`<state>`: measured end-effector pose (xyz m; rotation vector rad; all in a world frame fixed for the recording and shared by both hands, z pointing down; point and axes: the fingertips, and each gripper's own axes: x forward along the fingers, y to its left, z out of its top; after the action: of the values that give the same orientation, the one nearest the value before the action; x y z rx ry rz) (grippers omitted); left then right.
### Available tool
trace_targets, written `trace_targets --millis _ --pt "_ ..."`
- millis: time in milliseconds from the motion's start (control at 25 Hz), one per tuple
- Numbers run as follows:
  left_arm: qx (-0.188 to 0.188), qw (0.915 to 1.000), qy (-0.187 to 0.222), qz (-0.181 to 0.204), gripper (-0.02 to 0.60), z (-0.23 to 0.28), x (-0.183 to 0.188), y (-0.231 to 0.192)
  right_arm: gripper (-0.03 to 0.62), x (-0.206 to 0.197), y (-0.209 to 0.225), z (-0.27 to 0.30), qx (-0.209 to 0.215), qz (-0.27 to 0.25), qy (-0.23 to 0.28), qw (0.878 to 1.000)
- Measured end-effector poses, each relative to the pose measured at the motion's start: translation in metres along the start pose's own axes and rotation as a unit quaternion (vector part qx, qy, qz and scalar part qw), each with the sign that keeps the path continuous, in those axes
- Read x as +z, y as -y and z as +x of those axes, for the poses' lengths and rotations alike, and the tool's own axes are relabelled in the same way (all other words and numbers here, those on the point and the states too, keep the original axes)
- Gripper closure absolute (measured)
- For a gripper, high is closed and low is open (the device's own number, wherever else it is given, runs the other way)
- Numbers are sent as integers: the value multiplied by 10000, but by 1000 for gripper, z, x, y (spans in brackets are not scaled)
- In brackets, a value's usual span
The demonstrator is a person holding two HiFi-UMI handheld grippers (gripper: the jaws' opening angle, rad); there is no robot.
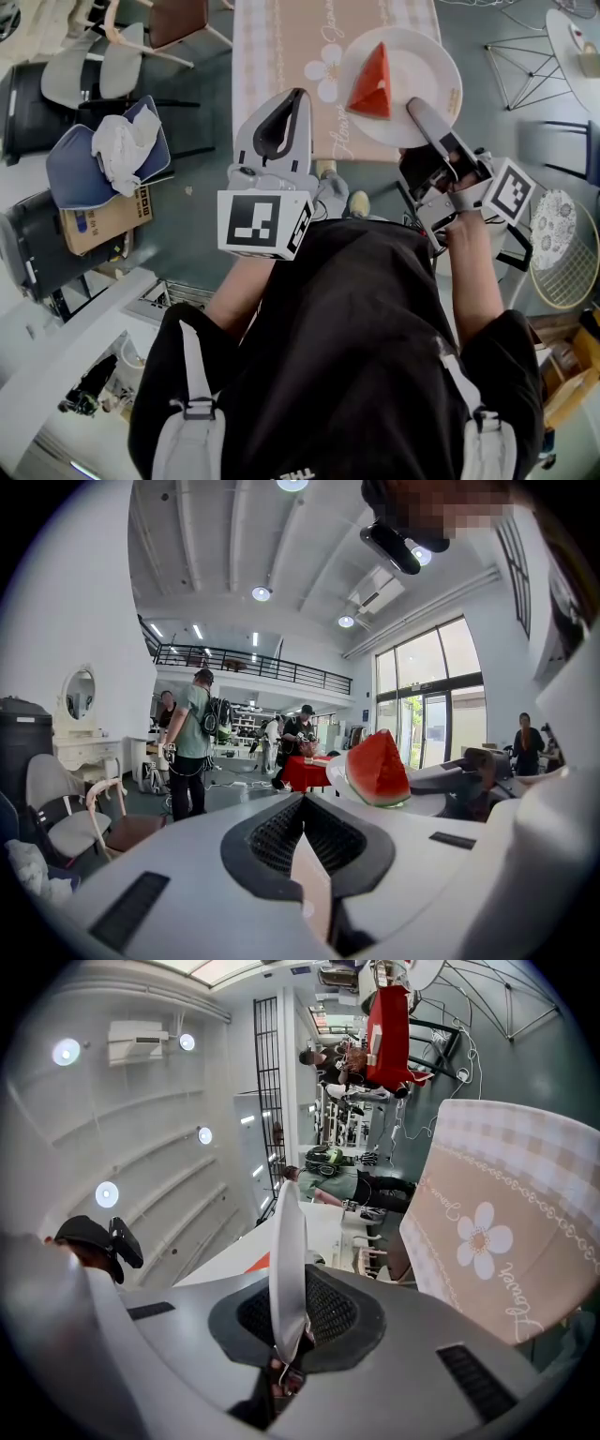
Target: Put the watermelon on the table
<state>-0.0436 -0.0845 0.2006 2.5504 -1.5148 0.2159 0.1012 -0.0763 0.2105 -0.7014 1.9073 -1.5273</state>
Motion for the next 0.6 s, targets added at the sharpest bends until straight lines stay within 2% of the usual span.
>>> trace_targets --millis 600 --pt "-231 9997 -57 -85 578 33 1 -42 569 10 11 47 -131 -55 144 9998"
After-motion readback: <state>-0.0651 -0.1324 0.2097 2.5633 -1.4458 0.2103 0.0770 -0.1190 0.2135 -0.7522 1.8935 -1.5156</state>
